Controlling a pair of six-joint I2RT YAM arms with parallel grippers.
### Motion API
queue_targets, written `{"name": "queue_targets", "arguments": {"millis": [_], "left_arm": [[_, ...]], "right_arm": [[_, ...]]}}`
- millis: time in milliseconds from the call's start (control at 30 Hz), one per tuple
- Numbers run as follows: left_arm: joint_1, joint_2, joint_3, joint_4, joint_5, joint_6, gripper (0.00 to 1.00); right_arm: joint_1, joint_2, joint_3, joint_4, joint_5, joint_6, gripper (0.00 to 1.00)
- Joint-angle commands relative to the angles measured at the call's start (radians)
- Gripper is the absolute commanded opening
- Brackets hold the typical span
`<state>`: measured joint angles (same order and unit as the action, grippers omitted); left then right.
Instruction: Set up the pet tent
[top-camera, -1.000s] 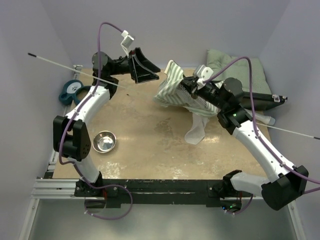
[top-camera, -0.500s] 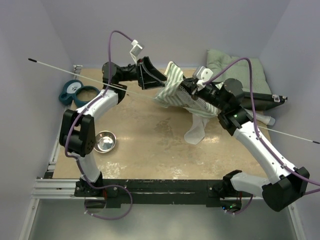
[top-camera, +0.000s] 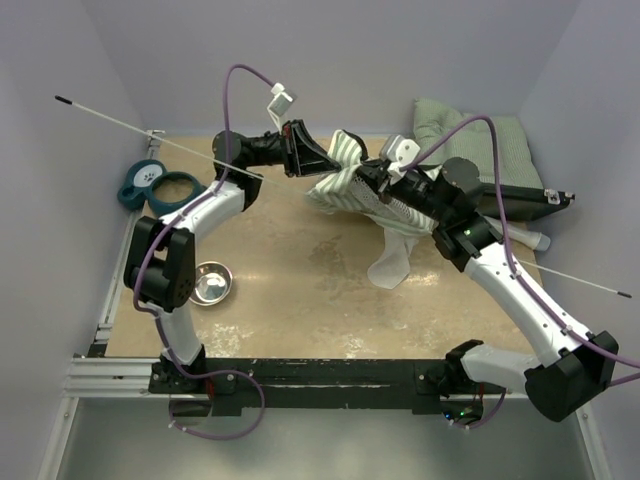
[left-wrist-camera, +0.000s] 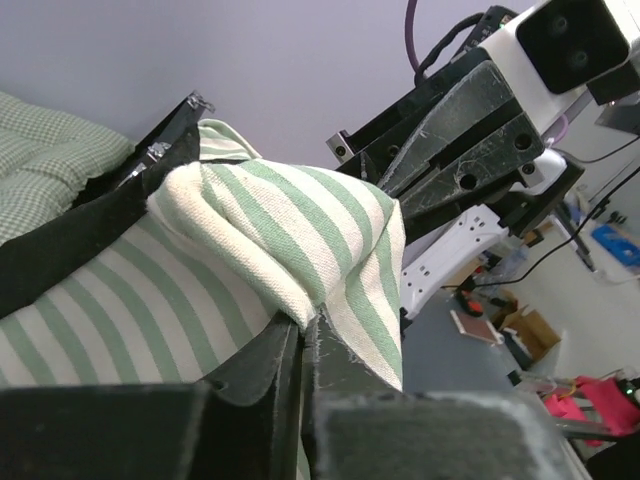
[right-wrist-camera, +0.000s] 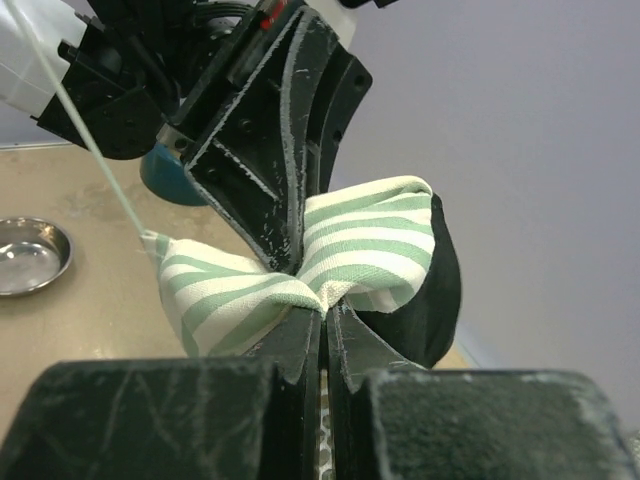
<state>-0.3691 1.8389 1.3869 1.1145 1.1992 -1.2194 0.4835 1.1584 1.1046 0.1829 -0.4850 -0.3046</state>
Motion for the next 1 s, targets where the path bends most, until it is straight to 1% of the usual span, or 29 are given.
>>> {"name": "queue_targets", "arguments": {"millis": [0,33,67,133,167,200,267,300,333,433,500,567,633,733,800,867,967], "left_arm": [[0.010,0.010,0.014,0.110,0.008,-0.020,0.00],[0.016,0.005,0.009,0.117,0.016,-0.025,0.00],[0.027,0.002,0.005,0.123,0.019,-0.026,0.00],[0.044,-0.003,-0.002,0.142,0.033,-0.025,0.00],[0.051,-0.004,-0.003,0.154,0.042,-0.020,0.00],[0.056,-0.003,-0.003,0.163,0.054,-0.016,0.00],[0.059,-0.003,0.006,0.166,0.089,-0.002,0.00],[0.059,-0.001,0.008,0.168,0.095,0.006,0.00],[0.058,-0.001,0.008,0.165,0.106,0.015,0.00],[0.058,0.000,0.023,0.116,0.137,0.052,0.00],[0.058,-0.003,0.027,0.070,0.151,0.080,0.00],[0.058,-0.010,0.029,0.022,0.161,0.115,0.00],[0.058,-0.023,0.024,-0.034,0.166,0.158,0.00],[0.058,-0.038,0.026,-0.100,0.172,0.218,0.00],[0.058,-0.043,0.029,-0.126,0.177,0.242,0.00],[0.058,-0.046,0.027,-0.136,0.180,0.258,0.00],[0.058,-0.053,0.029,-0.189,0.180,0.299,0.00]], "right_arm": [[0.006,-0.019,0.032,-0.008,0.010,-0.008,0.00],[0.006,-0.022,0.041,-0.040,0.005,-0.016,0.03],[0.004,-0.026,0.050,-0.054,-0.012,-0.022,0.13],[0.006,-0.032,0.084,-0.127,-0.038,-0.005,0.48],[0.007,-0.025,0.113,-0.175,-0.059,0.001,0.61],[0.006,-0.017,0.154,-0.238,-0.081,0.012,0.71],[0.006,0.012,0.231,-0.310,-0.136,0.044,0.81],[0.006,0.026,0.266,-0.327,-0.151,0.074,0.87],[0.004,0.043,0.299,-0.342,-0.174,0.091,0.99],[-0.005,0.101,0.408,-0.356,-0.201,0.149,0.99],[-0.055,0.168,0.474,-0.358,-0.240,0.206,0.98],[-0.129,0.246,0.546,-0.399,-0.335,0.210,0.98],[-0.178,0.326,0.615,-0.483,-0.418,0.138,0.98],[-0.186,0.435,0.740,-0.666,-0.496,-0.042,0.96],[-0.184,0.487,0.785,-0.753,-0.539,-0.082,0.96],[-0.181,0.509,0.801,-0.783,-0.553,-0.111,0.96],[-0.181,0.515,0.772,-0.725,-0.572,-0.073,0.96]]}}
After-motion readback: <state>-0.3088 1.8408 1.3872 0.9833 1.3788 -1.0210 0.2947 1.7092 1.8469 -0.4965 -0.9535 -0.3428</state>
